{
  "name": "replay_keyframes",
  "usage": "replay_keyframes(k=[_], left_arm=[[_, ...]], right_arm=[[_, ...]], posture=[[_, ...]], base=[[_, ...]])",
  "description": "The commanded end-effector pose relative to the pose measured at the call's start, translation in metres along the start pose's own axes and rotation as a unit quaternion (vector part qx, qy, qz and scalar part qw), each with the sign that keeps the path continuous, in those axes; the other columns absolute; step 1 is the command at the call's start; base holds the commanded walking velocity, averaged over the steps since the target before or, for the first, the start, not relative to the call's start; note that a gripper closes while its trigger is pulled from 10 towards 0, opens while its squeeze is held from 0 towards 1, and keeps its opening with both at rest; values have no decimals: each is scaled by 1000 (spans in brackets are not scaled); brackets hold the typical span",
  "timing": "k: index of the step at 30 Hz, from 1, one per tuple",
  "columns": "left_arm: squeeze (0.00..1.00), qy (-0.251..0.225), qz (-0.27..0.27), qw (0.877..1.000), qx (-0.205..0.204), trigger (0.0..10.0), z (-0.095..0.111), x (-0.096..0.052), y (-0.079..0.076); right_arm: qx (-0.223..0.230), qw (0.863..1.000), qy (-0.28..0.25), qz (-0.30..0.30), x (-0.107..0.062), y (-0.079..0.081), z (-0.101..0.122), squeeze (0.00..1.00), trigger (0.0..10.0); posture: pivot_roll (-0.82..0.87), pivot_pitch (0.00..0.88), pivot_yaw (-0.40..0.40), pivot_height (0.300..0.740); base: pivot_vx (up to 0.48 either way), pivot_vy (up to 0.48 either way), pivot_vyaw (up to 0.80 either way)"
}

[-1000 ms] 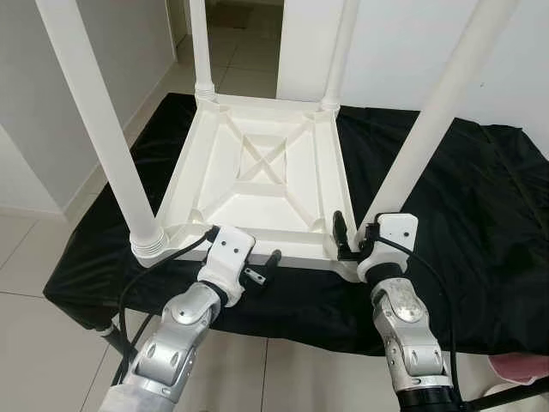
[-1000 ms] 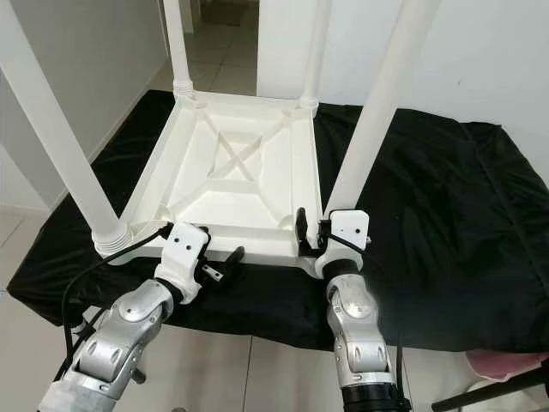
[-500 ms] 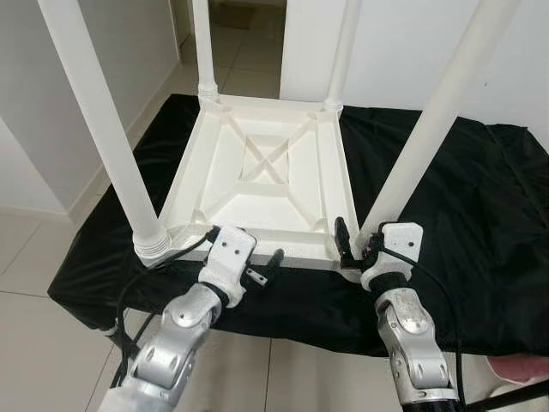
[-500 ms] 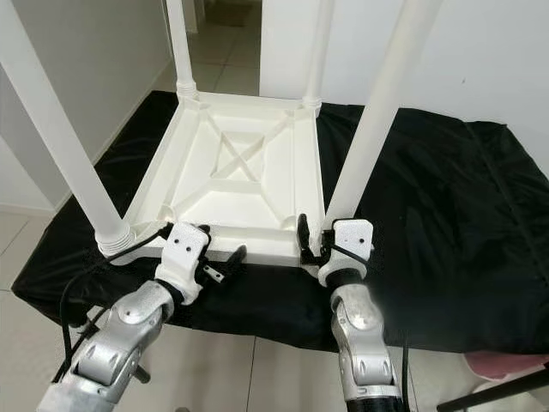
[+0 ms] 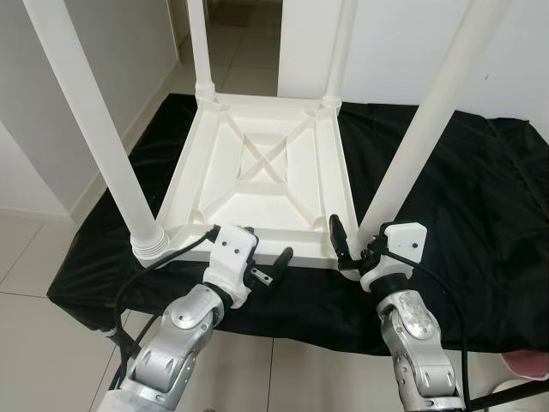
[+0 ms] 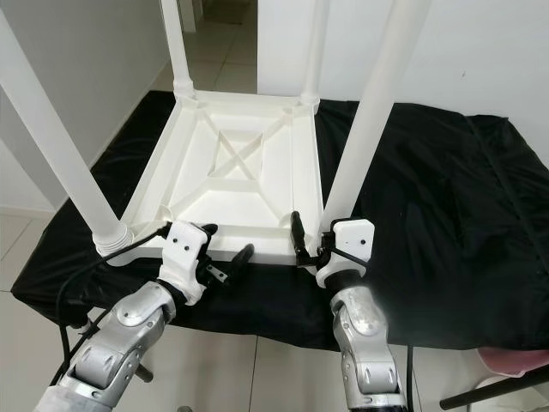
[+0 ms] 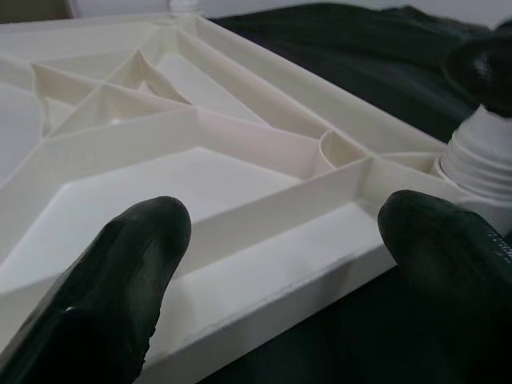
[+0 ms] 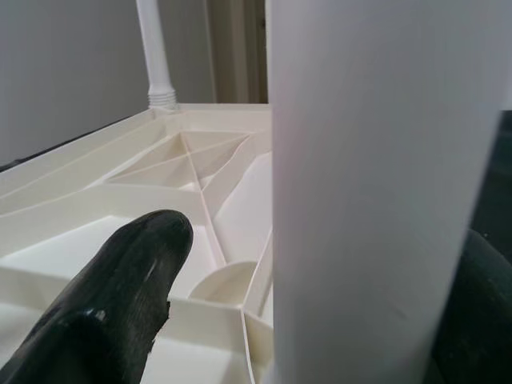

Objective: Building children table

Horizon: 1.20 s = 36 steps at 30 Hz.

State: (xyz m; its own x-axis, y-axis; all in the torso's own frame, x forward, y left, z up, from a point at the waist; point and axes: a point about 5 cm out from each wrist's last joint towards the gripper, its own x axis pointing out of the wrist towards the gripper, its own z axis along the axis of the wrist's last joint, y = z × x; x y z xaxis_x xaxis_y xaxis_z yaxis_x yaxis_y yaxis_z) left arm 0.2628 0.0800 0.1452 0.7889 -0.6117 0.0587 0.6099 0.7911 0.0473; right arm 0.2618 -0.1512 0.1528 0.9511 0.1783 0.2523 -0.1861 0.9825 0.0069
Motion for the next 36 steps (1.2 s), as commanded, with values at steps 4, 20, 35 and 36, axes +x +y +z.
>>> replay_keyframes(k=[4, 20, 35, 36], left_arm=[[0, 3, -199, 980, -11, 10000, 0, -12, -25], [0, 43, -247, 968, 12, 10000, -6, -19, -36], [0, 52, -221, 974, 19, 10000, -9, -21, -24], [0, 52, -217, 975, 18, 10000, -9, -20, -22]], right_arm=[[9, 1000, -1, 18, -1, -7, 2, 0, 10000], [-45, 985, 56, 159, 11, -37, -8, 0, 10000], [-89, 960, 92, 250, 32, -47, -17, 0, 6157], [-93, 959, 91, 253, 35, -47, -16, 0, 6157]], posture=[[-100, 78, 2, 740], [-76, 59, 15, 740], [-40, 55, 14, 740], [-40, 55, 14, 740]], base=[[0, 0, 0], [0, 0, 0], [0, 0, 0], [0, 0, 0]])
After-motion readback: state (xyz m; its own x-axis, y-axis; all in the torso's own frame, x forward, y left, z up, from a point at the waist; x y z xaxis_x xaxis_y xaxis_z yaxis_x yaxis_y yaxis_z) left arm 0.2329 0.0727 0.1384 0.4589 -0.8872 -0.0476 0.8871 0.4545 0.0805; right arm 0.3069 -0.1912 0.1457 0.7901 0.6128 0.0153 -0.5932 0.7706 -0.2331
